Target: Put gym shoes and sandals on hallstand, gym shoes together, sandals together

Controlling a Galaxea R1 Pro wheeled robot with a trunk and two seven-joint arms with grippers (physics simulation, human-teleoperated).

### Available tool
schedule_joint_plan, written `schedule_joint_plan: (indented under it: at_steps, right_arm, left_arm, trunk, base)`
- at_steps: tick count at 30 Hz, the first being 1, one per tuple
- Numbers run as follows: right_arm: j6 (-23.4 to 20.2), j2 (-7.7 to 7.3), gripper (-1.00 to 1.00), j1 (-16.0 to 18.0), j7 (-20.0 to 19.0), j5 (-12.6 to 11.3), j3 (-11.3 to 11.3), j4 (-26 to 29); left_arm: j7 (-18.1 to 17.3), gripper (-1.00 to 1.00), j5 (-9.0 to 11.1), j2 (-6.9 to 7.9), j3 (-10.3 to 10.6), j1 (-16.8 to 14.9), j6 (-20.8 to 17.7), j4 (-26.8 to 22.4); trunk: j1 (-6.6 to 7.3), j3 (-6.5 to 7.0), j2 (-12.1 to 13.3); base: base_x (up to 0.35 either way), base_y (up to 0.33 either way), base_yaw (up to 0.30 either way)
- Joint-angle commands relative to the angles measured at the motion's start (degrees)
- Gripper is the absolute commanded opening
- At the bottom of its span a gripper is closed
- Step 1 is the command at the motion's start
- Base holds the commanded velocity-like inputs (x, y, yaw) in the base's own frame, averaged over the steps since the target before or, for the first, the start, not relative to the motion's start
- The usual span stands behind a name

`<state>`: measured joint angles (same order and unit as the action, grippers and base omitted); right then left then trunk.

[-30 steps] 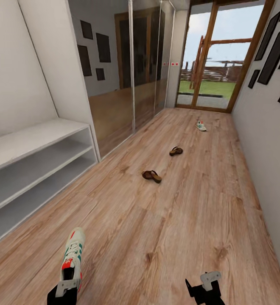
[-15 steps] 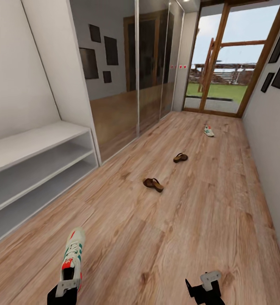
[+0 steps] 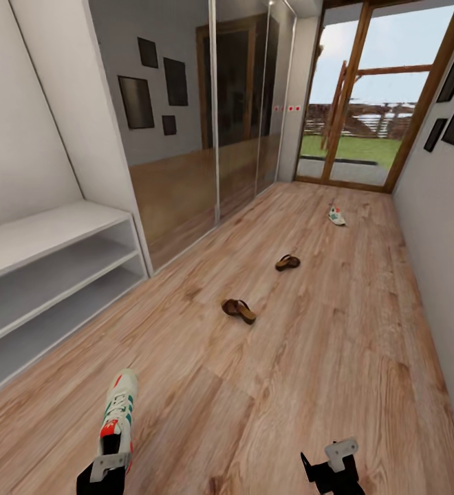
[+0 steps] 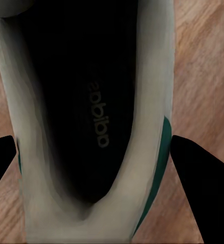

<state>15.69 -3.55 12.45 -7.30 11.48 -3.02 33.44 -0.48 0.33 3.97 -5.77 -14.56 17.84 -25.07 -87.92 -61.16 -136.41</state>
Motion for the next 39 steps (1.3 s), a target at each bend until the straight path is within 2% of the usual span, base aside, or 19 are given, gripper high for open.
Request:
schedule_joint_plan:
  at_steps: [1,7,10,12,13,15,18,23,32,39]
  right_arm:
    - [0.2,0.04,1.0,0.0,-0.4,0.4,-0.3,0.0]
    - [0.1,0.08,1.0,0.0,-0.4,0.4,-0.3,-0.1]
    - [0.1,0.11,1.0,0.0,-0.4,0.4,-0.2,-0.1]
    - [0.1,0.12,1.0,0.0,-0.4,0.4,-0.2,-0.1]
    - [0.1,0.12,1.0,0.0,-0.4,0.4,-0.2,-0.1]
    - [0.1,0.12,1.0,0.0,-0.4,0.4,-0.2,-0.2]
    - [0.1,0.12,1.0,0.0,-0.4,0.4,-0.2,-0.1]
    - [0.1,0.19,1.0,0.0,-0.4,0.3,-0.2,-0.1]
    - [0.1,0.21,1.0,0.0,-0.3,0.3,-0.2,-0.1]
    - [0.1,0.21,1.0,0.0,-0.4,0.3,-0.2,-0.1]
  left_arm:
    - [0.0,-1.0,0.0,-0.01,-0.1,0.0,0.2,0.0]
    - [0.0,-1.0,0.1,-0.01,-0.1,0.0,0.1,0.0]
    - [0.0,-1.0,1.0,0.06,-0.2,0.0,0.1,0.1]
    - [-0.2,-1.0,2.3,0.11,-0.2,0.0,0.2,0.1]
    - [-0.6,-1.0,4.8,0.23,-0.2,0.0,0.3,0.1]
    - [-0.9,-1.0,7.3,0.28,-0.2,0.6,0.4,0.1]
    - [-1.0,-1.0,9.0,0.29,-0.1,1.8,0.7,-0.4]
    - [-1.0,-1.0,9.4,0.26,-0.1,2.2,1.1,-0.6]
    - [-1.0,-1.0,9.2,0.11,0.0,2.3,1.2,-0.8]
    - [-0.9,-1.0,9.2,0.08,0.0,2.3,1.2,-0.8]
  trunk:
    - [-0.02,-0.05,0.0]
    - [-0.02,-0.05,0.0]
    - [-0.02,-0.05,0.0]
    - [-0.02,-0.05,0.0]
    - [-0.02,-0.05,0.0]
    - [-0.02,-0.05,0.0]
    - [-0.02,-0.05,0.0]
    - [-0.02,-0.05,0.0]
    - [-0.02,-0.05,0.0]
    - [-0.02,-0.05,0.0]
  base:
    - [0.281,-0.2,0.0]
    - [0.284,-0.191,0.0]
    - [0.279,-0.092,0.0]
    - [0.235,-0.038,0.0]
    - [0.166,-0.014,0.0]
    - [0.092,-0.007,0.0]
    - [0.031,-0.002,0.0]
    - [0.009,-0.001,0.091]
    - [0.003,0.0,0.254]
    - [0.135,-0.167,0.231]
